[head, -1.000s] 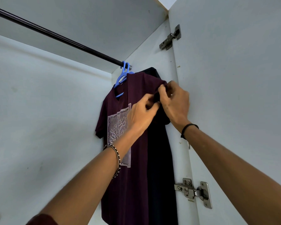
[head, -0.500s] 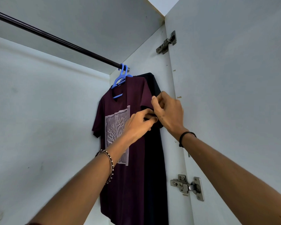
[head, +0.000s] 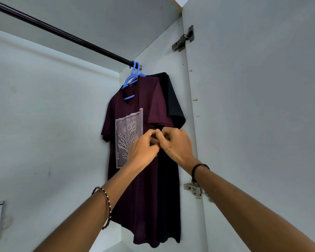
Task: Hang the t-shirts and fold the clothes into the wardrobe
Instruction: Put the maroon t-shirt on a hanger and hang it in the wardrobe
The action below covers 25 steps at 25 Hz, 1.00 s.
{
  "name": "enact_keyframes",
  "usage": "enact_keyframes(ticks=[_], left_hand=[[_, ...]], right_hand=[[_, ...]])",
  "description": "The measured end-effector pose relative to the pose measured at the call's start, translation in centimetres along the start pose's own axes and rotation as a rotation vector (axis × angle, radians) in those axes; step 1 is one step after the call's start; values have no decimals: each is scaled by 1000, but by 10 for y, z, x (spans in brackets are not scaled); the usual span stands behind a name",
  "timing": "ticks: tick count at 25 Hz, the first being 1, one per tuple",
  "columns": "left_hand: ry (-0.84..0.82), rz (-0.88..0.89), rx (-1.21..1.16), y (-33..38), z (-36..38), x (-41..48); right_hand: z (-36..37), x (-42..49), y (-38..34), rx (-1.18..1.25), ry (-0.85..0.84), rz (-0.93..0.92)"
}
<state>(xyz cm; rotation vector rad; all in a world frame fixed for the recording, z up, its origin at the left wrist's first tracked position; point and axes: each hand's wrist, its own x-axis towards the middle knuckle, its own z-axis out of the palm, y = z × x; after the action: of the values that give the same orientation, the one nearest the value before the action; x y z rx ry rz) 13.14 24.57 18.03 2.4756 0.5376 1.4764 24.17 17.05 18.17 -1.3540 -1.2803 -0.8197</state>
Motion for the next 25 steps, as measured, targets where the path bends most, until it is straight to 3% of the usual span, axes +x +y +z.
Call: enact_keyframes(ticks=[13, 25], left_hand=[[-149, -199, 56, -15, 39, -105], [-270, -438, -13, 50, 103, -248]], right_hand=[[-13, -133, 22, 52, -253, 207], [-102, -293, 20, 158, -595, 487]])
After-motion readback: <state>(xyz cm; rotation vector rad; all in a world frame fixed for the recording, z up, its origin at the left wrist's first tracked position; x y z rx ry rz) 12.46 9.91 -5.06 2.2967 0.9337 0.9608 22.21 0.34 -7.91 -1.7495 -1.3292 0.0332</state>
